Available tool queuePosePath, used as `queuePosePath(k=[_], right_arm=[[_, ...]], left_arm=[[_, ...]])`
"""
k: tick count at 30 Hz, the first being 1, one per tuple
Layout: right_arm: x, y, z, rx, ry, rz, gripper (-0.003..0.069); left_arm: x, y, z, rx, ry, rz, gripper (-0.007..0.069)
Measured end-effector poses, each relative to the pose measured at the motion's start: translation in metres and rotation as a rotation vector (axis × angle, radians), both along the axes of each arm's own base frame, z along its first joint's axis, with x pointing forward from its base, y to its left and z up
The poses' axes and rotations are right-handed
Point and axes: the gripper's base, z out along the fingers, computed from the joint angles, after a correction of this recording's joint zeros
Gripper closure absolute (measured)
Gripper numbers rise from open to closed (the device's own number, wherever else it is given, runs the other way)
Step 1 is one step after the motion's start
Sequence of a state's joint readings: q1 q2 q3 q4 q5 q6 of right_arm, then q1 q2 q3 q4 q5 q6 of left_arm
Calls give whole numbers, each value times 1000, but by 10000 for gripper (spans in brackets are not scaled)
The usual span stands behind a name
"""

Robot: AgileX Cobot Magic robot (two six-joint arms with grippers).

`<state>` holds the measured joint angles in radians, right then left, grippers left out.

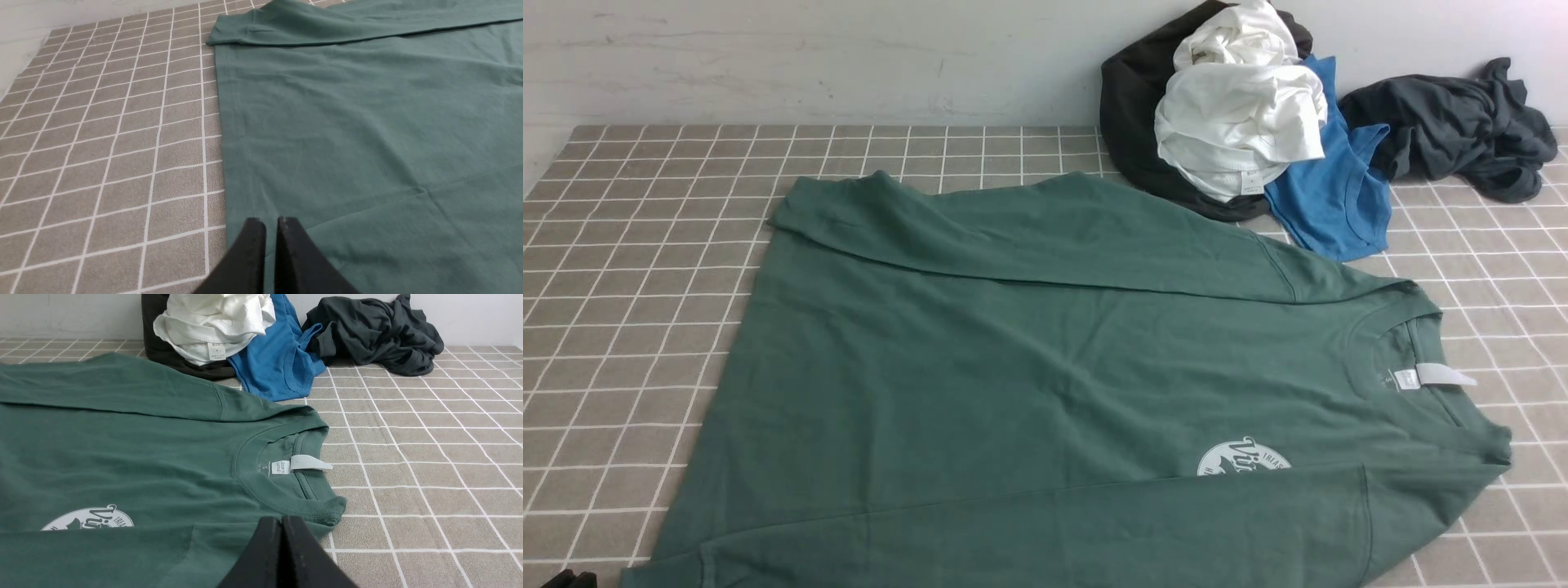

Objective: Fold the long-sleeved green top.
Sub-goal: Use the left arm to clamp the cuff closest to it

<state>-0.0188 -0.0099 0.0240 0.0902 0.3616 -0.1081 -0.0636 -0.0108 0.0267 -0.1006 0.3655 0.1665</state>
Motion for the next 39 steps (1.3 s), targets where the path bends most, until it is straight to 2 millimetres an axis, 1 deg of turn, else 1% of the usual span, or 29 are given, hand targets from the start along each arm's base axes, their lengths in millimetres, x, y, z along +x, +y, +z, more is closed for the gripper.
queuePosePath(k=[12, 15, 18, 19, 20, 22, 24, 26, 27, 28, 29, 31, 33, 34, 35, 36, 37, 38, 39], right_arm=[[0, 0, 0, -1, 0, 0, 671], [1, 0, 2, 15, -29, -1, 671], [2, 0, 11, 38, -129, -9, 671], [2, -1, 17, 43, -196, -15, 671], [2, -1, 18, 43, -208, -16, 671], [1, -3, 31, 71, -351, -32, 671], [-1, -4, 39, 132, -448, -43, 671], [-4, -7, 48, 243, -559, -55, 671], [-4, -7, 49, 255, -567, -56, 671], [-7, -9, 54, 314, -626, -60, 671], [-7, -9, 54, 318, -632, -60, 671], [-9, -10, 59, 356, -691, -58, 671], [-10, -9, 65, 336, -703, -44, 671], [-10, -7, 74, 300, -702, -31, 671], [-10, -4, 93, 237, -696, -11, 671], [-9, -2, 106, 187, -687, 1, 671], [-7, -1, 119, 141, -668, 9, 671], [-4, 0, 131, 85, -640, 14, 671], [3, 1, 147, 23, -576, 12, 671]], left_arm=[[0, 0, 1, 7, -7, 1, 599], [2, 0, 5, -7, -65, 7, 599], [4, 1, 18, -46, -199, 21, 599], [4, 2, 23, -67, -262, 30, 599], [4, 2, 23, -67, -262, 30, 599], [4, 4, 36, -110, -394, 51, 599], [3, 5, 43, -126, -478, 65, 599], [1, 7, 51, -150, -569, 81, 599], [1, 7, 52, -152, -577, 82, 599], [-2, 9, 59, -190, -655, 93, 599], [-2, 9, 59, -190, -655, 93, 599], [-6, 11, 68, -247, -758, 103, 599], [-9, 11, 82, -279, -795, 95, 603], [-12, 11, 98, -283, -812, 88, 610], [-15, 10, 120, -263, -805, 76, 621], [-15, 9, 140, -223, -783, 69, 627], [-16, 8, 157, -197, -770, 61, 630], [-12, 6, 170, -155, -727, 55, 632], [-8, 5, 188, -93, -674, 42, 632]])
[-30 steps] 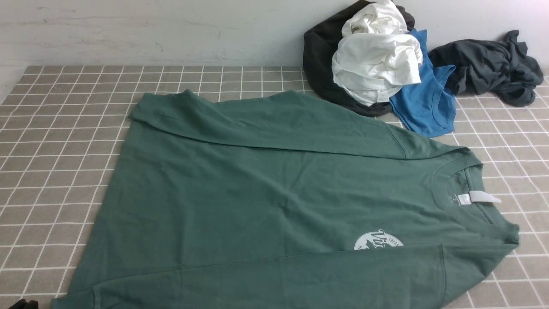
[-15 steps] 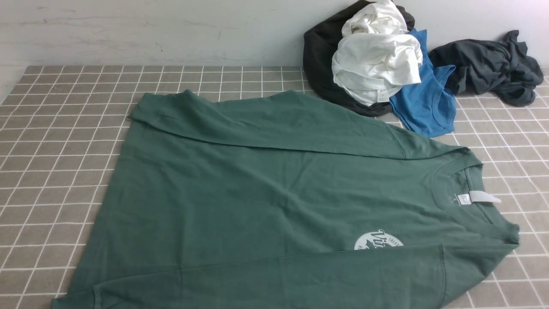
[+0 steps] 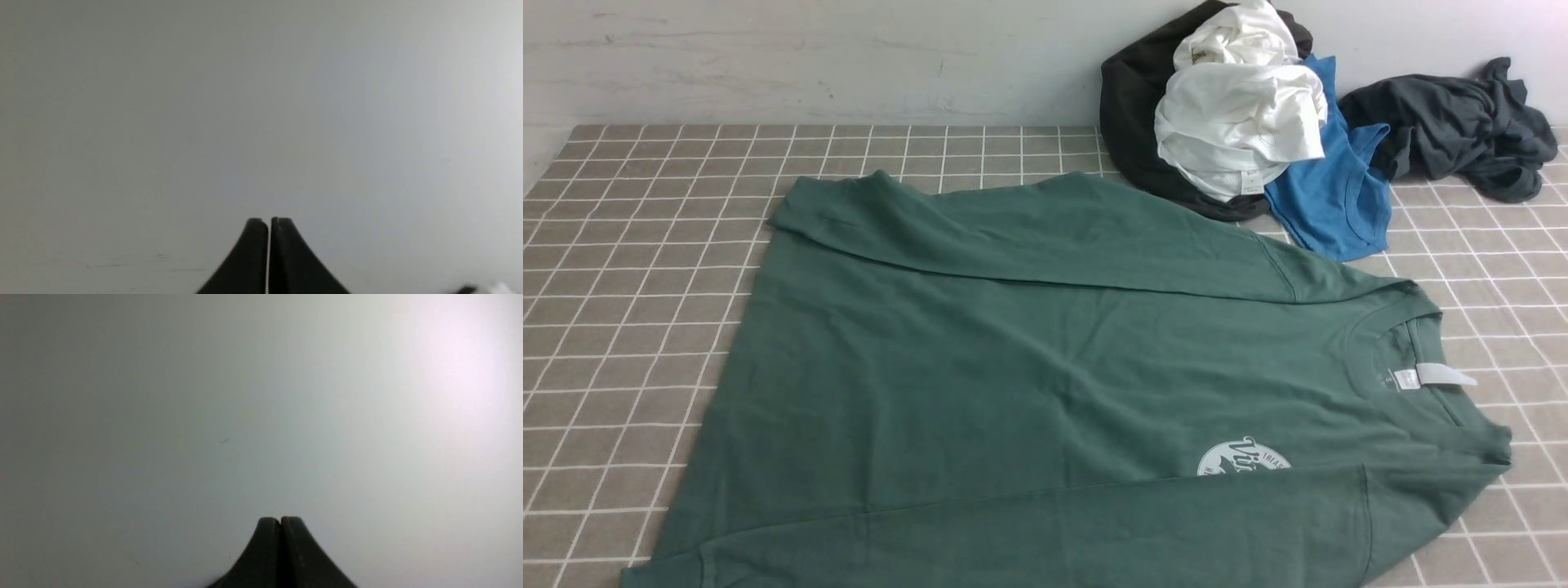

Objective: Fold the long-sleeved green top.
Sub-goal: Use the left arm to clamp the cuff closest to it

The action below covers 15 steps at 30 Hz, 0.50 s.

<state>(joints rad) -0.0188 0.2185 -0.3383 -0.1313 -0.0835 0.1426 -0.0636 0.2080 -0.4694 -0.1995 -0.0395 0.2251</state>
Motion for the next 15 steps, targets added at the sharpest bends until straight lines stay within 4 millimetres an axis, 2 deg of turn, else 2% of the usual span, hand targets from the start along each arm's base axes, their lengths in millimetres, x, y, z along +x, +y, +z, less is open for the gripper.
queuePosePath(k=[2, 3, 5, 6, 7, 9, 10, 11, 13, 15], right_arm=[[18, -2, 18, -64, 150, -42, 671], [21, -2, 19, -61, 166, -44, 671], [47, -6, 23, -79, 376, -81, 671], [60, -7, 18, -77, 491, -88, 670], [67, -8, 12, -74, 567, -92, 670], [92, -1, -16, -44, 887, -53, 670], [95, -1, -21, -50, 935, -51, 670], [104, 9, -41, -75, 1120, 6, 670], [113, 20, -61, -137, 1278, 65, 670], [121, 34, -78, -200, 1385, 147, 670]], left_arm=[[19, -4, 14, 87, 148, -4, 632], [25, -4, 14, 98, 177, -5, 632], [54, -9, 6, 131, 423, -50, 632], [67, -12, -5, 124, 552, -76, 632], [73, -13, -10, 118, 606, -87, 632], [103, -18, -49, 60, 982, -137, 632], [105, -19, -51, 55, 995, -136, 632], [118, -19, -73, 30, 1188, -133, 631], [130, -19, -93, 4, 1350, -105, 624], [141, -16, -115, -13, 1503, -55, 585]])
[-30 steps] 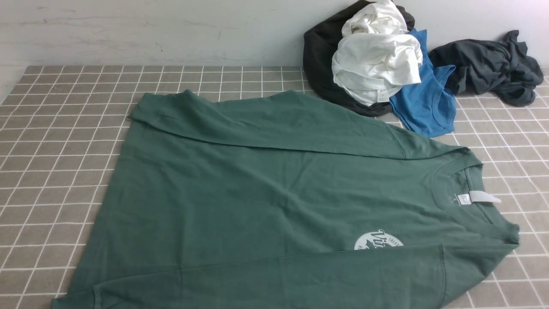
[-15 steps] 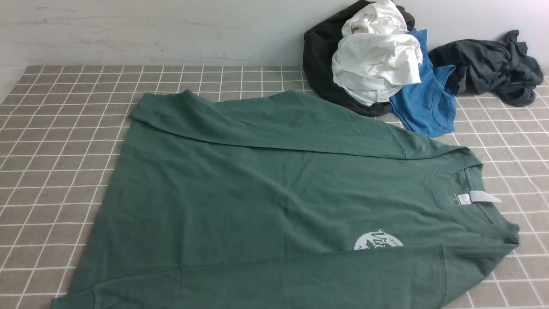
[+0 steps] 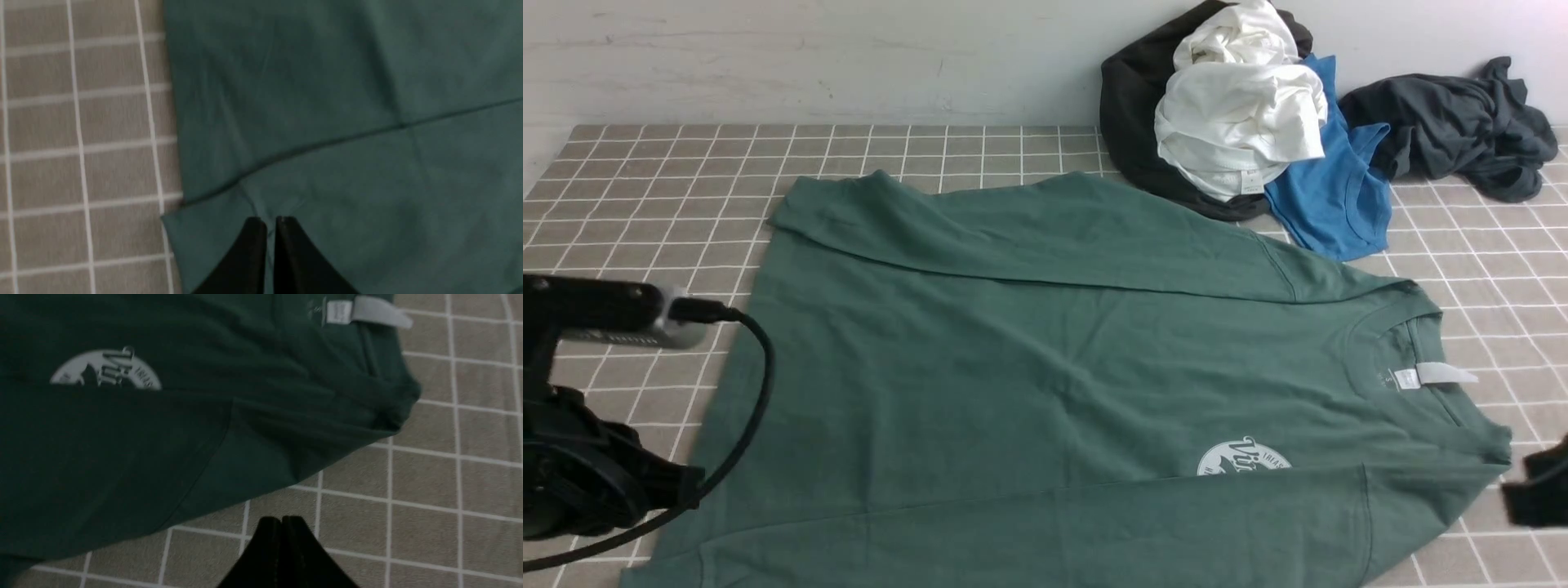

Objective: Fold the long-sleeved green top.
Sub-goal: Use the left arm to clamp the cuff closest to it

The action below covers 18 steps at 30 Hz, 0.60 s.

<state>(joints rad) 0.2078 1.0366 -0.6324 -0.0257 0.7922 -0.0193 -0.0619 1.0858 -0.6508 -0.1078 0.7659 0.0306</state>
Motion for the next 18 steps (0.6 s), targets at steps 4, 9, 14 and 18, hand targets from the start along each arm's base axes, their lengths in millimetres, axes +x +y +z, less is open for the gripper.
queuePosePath(k=[4, 9, 14, 18], right_arm=[[10, 18, -15, 4, 46, 107, 669], [22, 29, -21, 29, 3, 148, 669], [25, 31, -20, 44, -19, 143, 669], [26, 31, -18, 55, -32, 138, 669]], left_arm=[[12, 3, -27, 43, 165, 23, 461], [25, 14, -53, 33, 289, 151, 227], [35, 36, -77, 11, 370, 278, 156], [39, 41, -94, -27, 428, 287, 222]])
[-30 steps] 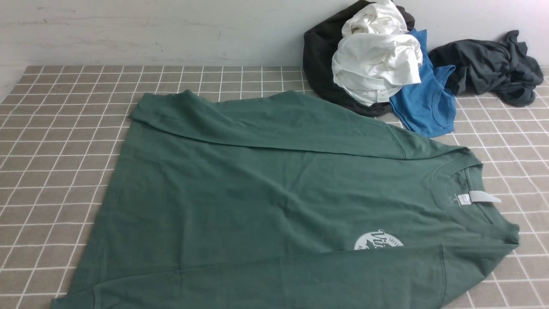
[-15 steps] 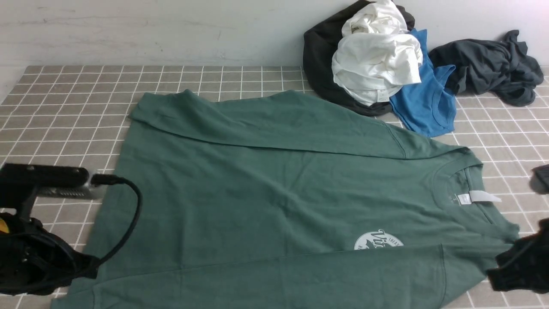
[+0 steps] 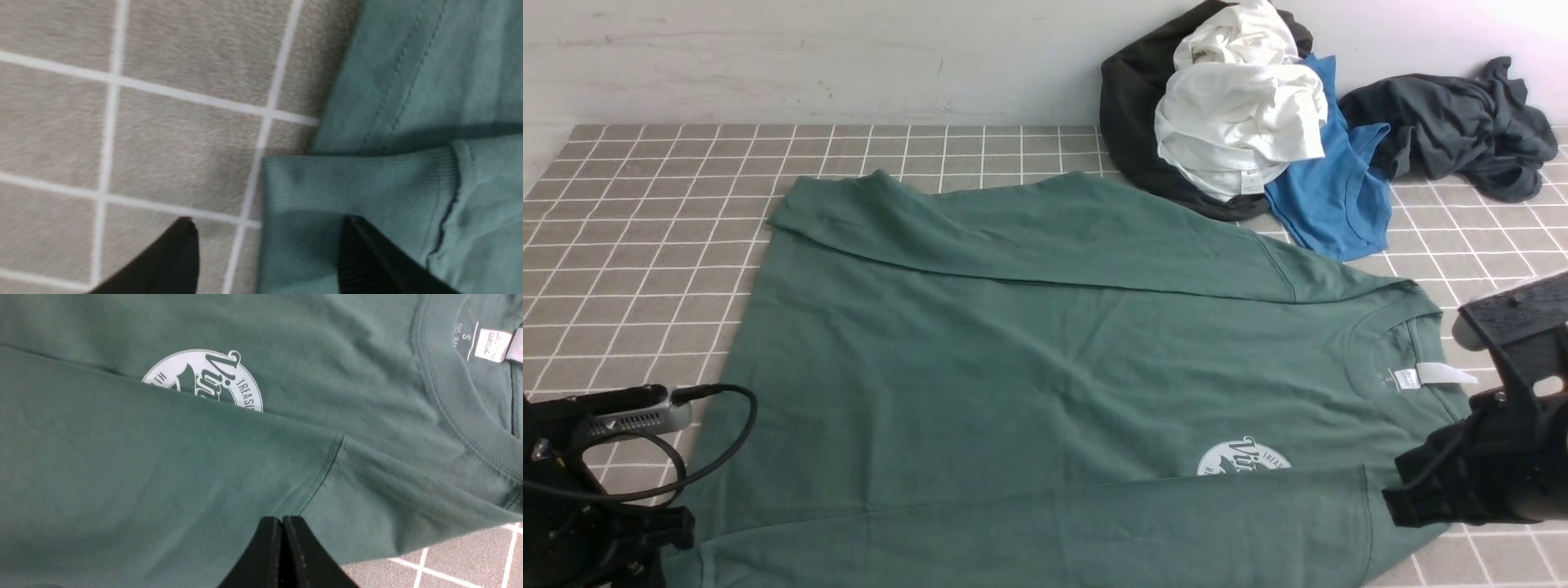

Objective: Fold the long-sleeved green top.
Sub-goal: Use the left arm to clamp the cuff closest to it, then use the left arm to drag and place the cuff at the centered position on the left edge of the fabric

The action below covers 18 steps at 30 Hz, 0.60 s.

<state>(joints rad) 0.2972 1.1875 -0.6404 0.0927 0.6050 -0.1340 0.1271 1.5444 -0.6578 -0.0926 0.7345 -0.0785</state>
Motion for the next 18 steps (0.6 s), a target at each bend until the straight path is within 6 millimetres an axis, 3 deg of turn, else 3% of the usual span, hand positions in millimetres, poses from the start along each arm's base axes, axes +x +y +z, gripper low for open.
queuePosePath(k=[3, 7, 9, 13, 15, 16, 17, 18], right_arm=[[0, 1, 0, 13, 0, -6, 669], [0, 1, 0, 22, 2, -11, 669], [0, 1, 0, 23, 3, -12, 669], [0, 1, 0, 25, 2, -13, 669], [0, 1, 1, 25, -3, -13, 669], [1, 1, 1, 23, -6, -11, 669], [1, 1, 1, 24, -8, -11, 669], [1, 1, 1, 23, -12, -11, 669]], left_arm=[[2, -2, -2, -23, -8, -3, 335], [6, -2, 3, -27, -47, -43, 553], [8, -3, 13, -24, -82, -67, 602], [11, -9, 55, -8, -231, -153, 622], [10, -14, 82, 9, -340, -187, 622], [11, -17, 105, 22, -434, -207, 622], [10, -18, 107, 22, -440, -209, 622], [12, -20, 128, 40, -544, -219, 622]])
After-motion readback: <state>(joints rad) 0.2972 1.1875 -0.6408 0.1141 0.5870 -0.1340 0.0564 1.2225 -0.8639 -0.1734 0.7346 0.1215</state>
